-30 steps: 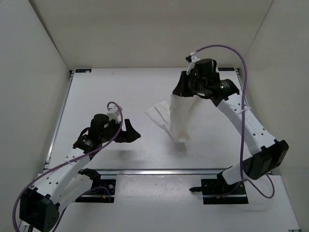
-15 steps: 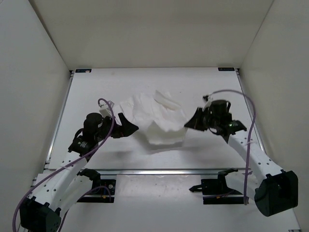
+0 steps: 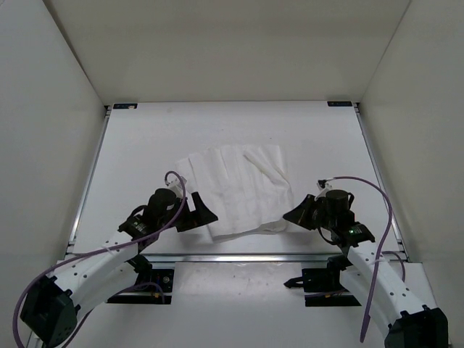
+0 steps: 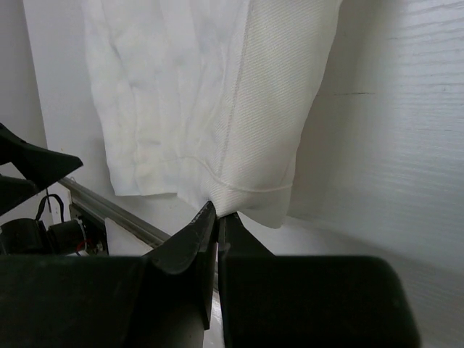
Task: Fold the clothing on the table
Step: Flatten the skirt out
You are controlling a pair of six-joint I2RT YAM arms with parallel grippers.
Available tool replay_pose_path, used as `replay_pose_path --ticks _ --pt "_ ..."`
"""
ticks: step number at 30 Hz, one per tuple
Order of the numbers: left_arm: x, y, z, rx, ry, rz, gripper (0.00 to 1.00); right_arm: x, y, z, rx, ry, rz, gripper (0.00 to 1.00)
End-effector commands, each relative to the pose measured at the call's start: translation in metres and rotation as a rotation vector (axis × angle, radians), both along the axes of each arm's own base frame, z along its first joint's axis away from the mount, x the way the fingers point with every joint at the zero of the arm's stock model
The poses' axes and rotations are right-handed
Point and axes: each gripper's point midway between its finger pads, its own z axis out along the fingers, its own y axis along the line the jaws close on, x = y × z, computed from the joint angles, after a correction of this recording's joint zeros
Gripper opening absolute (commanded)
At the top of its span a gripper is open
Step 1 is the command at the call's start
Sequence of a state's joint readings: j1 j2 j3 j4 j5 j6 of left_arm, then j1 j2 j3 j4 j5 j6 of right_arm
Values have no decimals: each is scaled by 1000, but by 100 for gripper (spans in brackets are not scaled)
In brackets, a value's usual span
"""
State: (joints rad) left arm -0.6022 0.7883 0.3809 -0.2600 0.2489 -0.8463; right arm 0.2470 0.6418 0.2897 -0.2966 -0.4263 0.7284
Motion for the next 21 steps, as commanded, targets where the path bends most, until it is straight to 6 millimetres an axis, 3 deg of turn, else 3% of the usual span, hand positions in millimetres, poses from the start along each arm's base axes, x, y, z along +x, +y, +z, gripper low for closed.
replay_pose_path --ticks 1,7,13,21 --pt "10 10 -12 48 13 99 98 6 2 4 7 -38 -2 0" --pt "3 7 -42 54 69 124 95 5 4 2 -31 -16 12 0" --pt "3 -11 -45 49 83 104 92 8 3 10 -16 -43 3 0" --pt "4 -16 -56 72 115 99 66 8 3 9 -36 -38 20 0"
